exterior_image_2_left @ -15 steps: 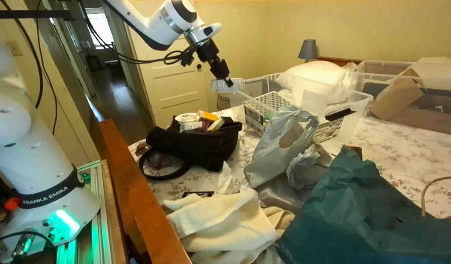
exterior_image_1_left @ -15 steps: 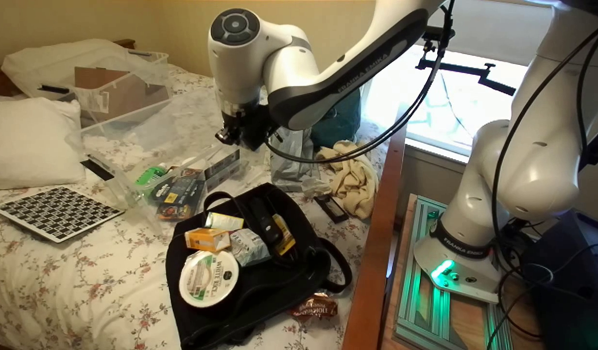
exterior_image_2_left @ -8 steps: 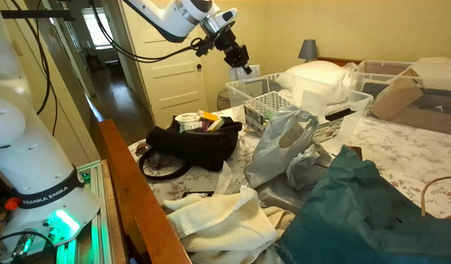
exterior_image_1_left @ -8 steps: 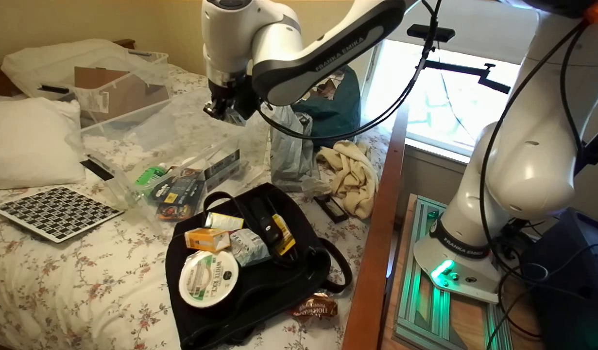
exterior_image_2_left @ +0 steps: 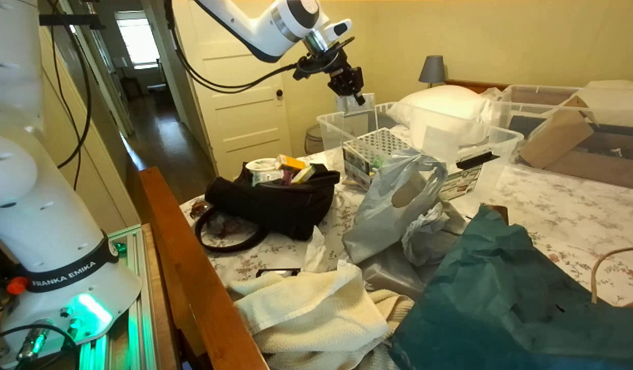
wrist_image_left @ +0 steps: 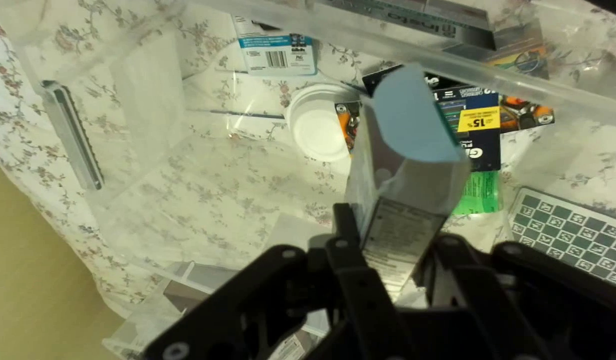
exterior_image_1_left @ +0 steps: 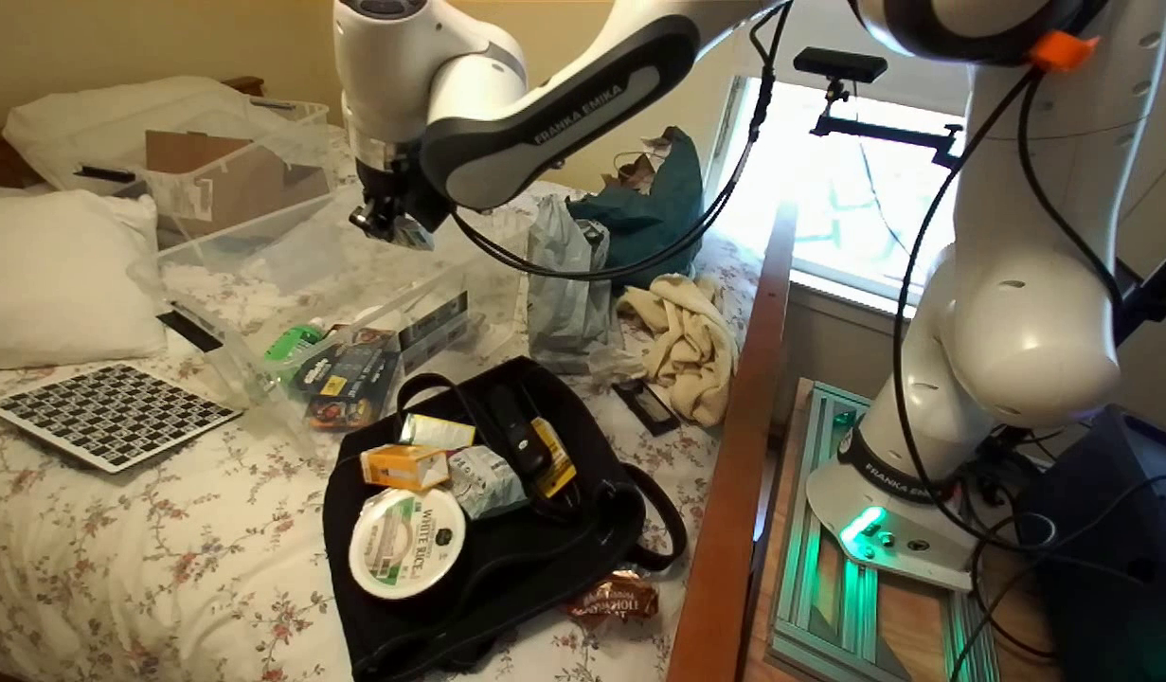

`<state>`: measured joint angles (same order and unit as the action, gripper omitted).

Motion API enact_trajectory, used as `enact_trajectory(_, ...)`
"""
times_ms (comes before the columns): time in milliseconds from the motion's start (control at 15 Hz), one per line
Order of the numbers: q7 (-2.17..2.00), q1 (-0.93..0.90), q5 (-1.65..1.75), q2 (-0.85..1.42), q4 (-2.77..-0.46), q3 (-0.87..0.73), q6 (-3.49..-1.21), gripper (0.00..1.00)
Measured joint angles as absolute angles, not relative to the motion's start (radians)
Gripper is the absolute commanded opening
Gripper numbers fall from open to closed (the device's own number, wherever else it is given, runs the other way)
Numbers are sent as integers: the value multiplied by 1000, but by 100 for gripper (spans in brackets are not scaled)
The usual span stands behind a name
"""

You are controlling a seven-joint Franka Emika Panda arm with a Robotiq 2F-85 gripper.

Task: Put the white box in the clear container at the front.

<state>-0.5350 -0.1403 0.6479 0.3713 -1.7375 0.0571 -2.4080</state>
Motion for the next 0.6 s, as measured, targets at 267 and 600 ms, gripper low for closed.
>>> enact_trajectory(267,-493,-157,594,456,-1640,32,-2406,80)
enact_trajectory(600,-479,-181,556,505,-1579,-7,-2406,100)
